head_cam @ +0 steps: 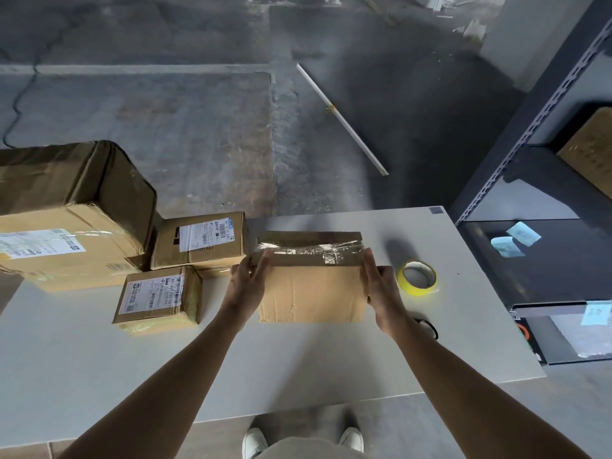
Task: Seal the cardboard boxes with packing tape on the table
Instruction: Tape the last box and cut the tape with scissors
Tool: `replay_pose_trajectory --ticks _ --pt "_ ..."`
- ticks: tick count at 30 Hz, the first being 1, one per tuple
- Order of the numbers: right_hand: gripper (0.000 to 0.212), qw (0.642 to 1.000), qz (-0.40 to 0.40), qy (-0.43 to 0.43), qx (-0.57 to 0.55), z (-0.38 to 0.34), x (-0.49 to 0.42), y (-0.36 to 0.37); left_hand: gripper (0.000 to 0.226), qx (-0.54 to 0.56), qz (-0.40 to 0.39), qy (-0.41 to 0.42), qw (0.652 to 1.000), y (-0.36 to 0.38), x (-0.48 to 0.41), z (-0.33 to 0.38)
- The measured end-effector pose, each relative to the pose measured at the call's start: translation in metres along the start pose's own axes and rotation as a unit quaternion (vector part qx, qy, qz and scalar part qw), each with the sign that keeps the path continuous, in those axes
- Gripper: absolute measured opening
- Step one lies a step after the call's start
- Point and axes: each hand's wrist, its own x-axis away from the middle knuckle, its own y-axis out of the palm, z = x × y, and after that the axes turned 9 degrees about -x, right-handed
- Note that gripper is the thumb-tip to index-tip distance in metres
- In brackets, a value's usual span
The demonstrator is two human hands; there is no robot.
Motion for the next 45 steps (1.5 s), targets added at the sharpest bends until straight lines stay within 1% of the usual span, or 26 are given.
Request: replay_pose_trajectory --ticks 4,6,10,13,22,25,28,30,32,35,37,40,42,43,45 --pt "0.066 1.0 -0.002 0.016 -0.016 0.014 -0.001 -0.005 0.052 -0.019 0.001 -0.006 1.0 0.006 0.005 -0.01" --pt "0.061 1.0 -0.011 0.014 -0.011 0.017 -0.001 -0.006 0.046 -0.025 -0.004 -0.008 1.0 0.009 0.007 -0.014" --pt "0.039 0.999 -0.01 -0.018 0.035 0.02 0.002 -0.003 0.047 -0.037 -0.03 -0.028 0.998 0.014 0.011 -0.017" --pt "0.037 0.998 -0.008 -0.025 0.06 0.024 0.005 -0.002 0.049 -0.048 -0.051 -0.042 0.997 0.016 0.015 -0.018" --pt "0.034 0.995 -0.009 -0.006 0.097 0.019 0.006 -0.002 0.051 -0.041 -0.062 -0.054 0.996 0.017 0.013 -0.02" --pt "0.037 0.996 -0.014 0.021 0.088 0.013 0.006 0.001 0.054 -0.045 -0.071 -0.053 0.995 0.016 0.012 -0.017" --pt "0.043 0.994 -0.036 0.022 0.101 0.012 0.005 0.002 0.058 -0.069 -0.076 -0.045 0.994 0.015 0.012 -0.017" --pt "0.056 0.992 -0.054 0.012 0.113 0.012 0.008 0.004 0.059 -0.083 -0.077 -0.045 0.992 0.015 0.012 -0.018" --pt "0.065 0.992 -0.042 0.01 0.119 0.012 0.009 0.008 0.06 -0.087 -0.076 -0.048 0.992 0.015 0.012 -0.017" --pt "0.058 0.987 -0.01 -0.005 0.162 0.013 0.009 0.013 0.06 -0.097 -0.08 -0.05 0.991 0.015 0.012 -0.016" --pt "0.051 0.979 0.0 -0.026 0.204 0.014 0.008 0.015 0.065 -0.115 -0.085 -0.052 0.988 0.015 0.011 -0.015" --pt "0.044 0.967 0.009 -0.052 0.248 0.012 0.006 0.016 0.088 -0.148 -0.061 -0.054 0.986 0.019 0.008 -0.012" --pt "0.045 0.959 0.009 -0.061 0.276 0.012 0.005 0.016 0.102 -0.167 -0.04 -0.062 0.983 0.023 0.005 -0.009" --pt "0.046 0.956 0.008 -0.064 0.288 0.012 0.005 0.016 0.105 -0.167 -0.03 -0.068 0.983 0.025 0.004 -0.007" --pt "0.049 0.95 0.008 -0.07 0.305 0.013 0.004 0.015 0.103 -0.155 -0.013 -0.076 0.985 0.028 0.001 -0.006"
